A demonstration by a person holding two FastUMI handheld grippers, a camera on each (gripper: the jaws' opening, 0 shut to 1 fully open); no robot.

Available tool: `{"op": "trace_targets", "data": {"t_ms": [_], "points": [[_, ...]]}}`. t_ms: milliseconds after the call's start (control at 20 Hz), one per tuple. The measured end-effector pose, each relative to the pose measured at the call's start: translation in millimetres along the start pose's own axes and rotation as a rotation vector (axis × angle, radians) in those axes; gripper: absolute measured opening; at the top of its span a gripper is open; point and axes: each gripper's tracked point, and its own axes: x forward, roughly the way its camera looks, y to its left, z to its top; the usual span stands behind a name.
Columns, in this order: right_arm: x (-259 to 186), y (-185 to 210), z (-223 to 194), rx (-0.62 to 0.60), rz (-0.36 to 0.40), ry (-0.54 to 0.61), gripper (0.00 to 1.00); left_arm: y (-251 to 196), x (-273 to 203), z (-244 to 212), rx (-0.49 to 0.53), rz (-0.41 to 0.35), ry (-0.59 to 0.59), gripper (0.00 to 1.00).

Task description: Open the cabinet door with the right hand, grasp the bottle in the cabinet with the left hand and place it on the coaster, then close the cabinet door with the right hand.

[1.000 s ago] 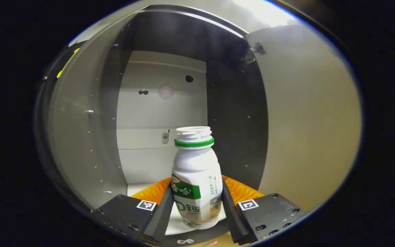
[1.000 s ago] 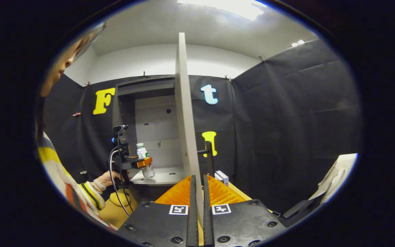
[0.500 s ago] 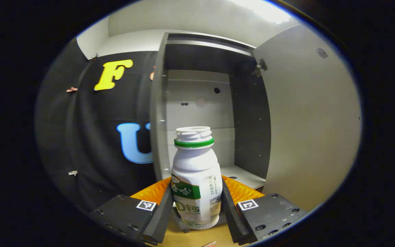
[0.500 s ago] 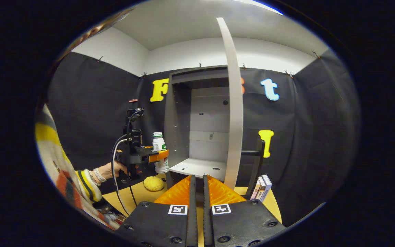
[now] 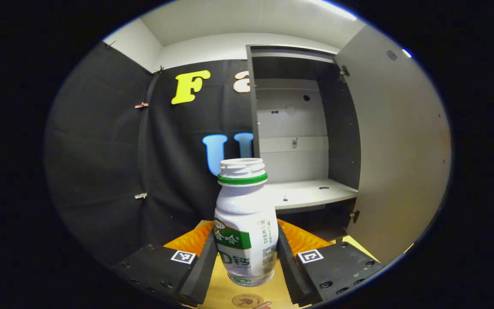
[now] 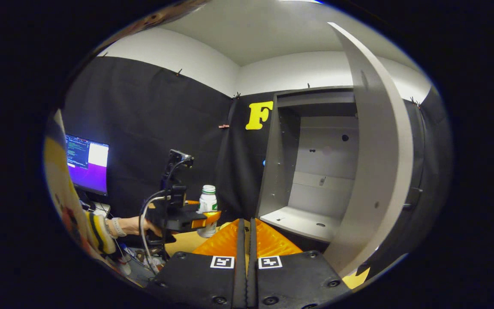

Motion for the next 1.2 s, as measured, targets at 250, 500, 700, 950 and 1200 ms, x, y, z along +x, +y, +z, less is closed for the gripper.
{"op": "trace_targets", "data": {"t_ms": [250, 500, 700, 950, 1200], "points": [[71.3, 19.0, -31.5, -0.048, -0.101, 0.02, 0.06, 10.5, -4.4, -84.8, -0.024, -0.046, 0.019, 0.72], [96.8, 46.6, -134.1, -0.091, -0.138, 0.172, 0.09, 9.0, 12.8, -163.1, -0.008, -0.088, 0.013, 0.72], [104.8, 44.9, -198.6, -0.072, -0.195, 0.235, 0.1, -3.6, 17.3, -212.1, 0.017, -0.117, 0.007, 0.72], [110.0, 29.6, -246.2, -0.034, -0.263, 0.309, 0.1, -7.5, 23.8, -253.0, 0.021, -0.144, -0.019, 0.72], [111.7, 32.8, -258.2, -0.031, -0.249, 0.345, 0.1, -5.1, 31.6, -278.1, 0.054, -0.146, 0.006, 0.72]]}}
